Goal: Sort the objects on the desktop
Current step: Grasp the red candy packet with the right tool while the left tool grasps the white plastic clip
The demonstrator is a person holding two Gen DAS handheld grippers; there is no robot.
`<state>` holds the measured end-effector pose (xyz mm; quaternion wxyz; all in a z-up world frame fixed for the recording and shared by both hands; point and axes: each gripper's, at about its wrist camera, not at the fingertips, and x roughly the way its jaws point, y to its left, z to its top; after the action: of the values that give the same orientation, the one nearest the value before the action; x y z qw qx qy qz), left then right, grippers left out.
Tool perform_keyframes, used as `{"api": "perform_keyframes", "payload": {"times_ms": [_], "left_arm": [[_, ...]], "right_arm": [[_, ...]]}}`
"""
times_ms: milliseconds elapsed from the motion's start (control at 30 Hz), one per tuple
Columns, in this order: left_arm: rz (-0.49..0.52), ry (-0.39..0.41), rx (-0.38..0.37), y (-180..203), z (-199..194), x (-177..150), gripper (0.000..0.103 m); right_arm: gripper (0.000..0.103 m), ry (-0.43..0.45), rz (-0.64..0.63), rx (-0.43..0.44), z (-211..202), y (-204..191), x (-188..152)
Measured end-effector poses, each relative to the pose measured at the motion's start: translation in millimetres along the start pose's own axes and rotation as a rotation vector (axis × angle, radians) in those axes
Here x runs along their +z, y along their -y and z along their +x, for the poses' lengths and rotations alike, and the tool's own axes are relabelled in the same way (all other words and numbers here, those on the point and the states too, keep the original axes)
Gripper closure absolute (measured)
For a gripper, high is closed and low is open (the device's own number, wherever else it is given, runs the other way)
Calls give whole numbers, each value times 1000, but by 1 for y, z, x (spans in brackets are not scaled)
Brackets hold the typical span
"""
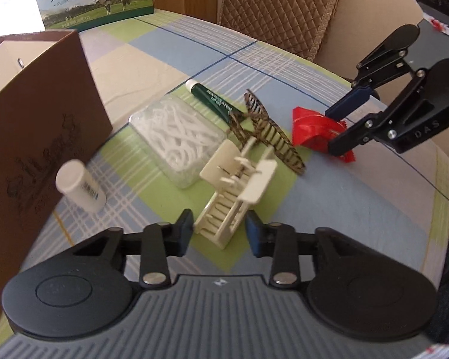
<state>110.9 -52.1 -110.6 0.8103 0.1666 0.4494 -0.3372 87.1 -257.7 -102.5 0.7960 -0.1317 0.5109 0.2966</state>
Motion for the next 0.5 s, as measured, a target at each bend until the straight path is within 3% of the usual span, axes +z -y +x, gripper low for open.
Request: {"api": "perform_keyframes", "payload": {"times_ms": [67,200,300,433,500], "left_arm": [[-30,-6,9,-2,-6,-8,78],[-112,-24,26,-9,-21,-26,78],[-127,-35,36,-9,-29,-35,78],[-131,-2,49,-4,-29,-30,64],[-134,17,51,-1,-26,-23,63]], "right_arm": [[62,-3,-1,3,1,-2,-1],[44,5,-6,1,3,-6,0],[44,8,2,-6,6,-6,3],[44,0,18,-24,12,-5,6],[44,-3,23,-37,14,-5,6]]}}
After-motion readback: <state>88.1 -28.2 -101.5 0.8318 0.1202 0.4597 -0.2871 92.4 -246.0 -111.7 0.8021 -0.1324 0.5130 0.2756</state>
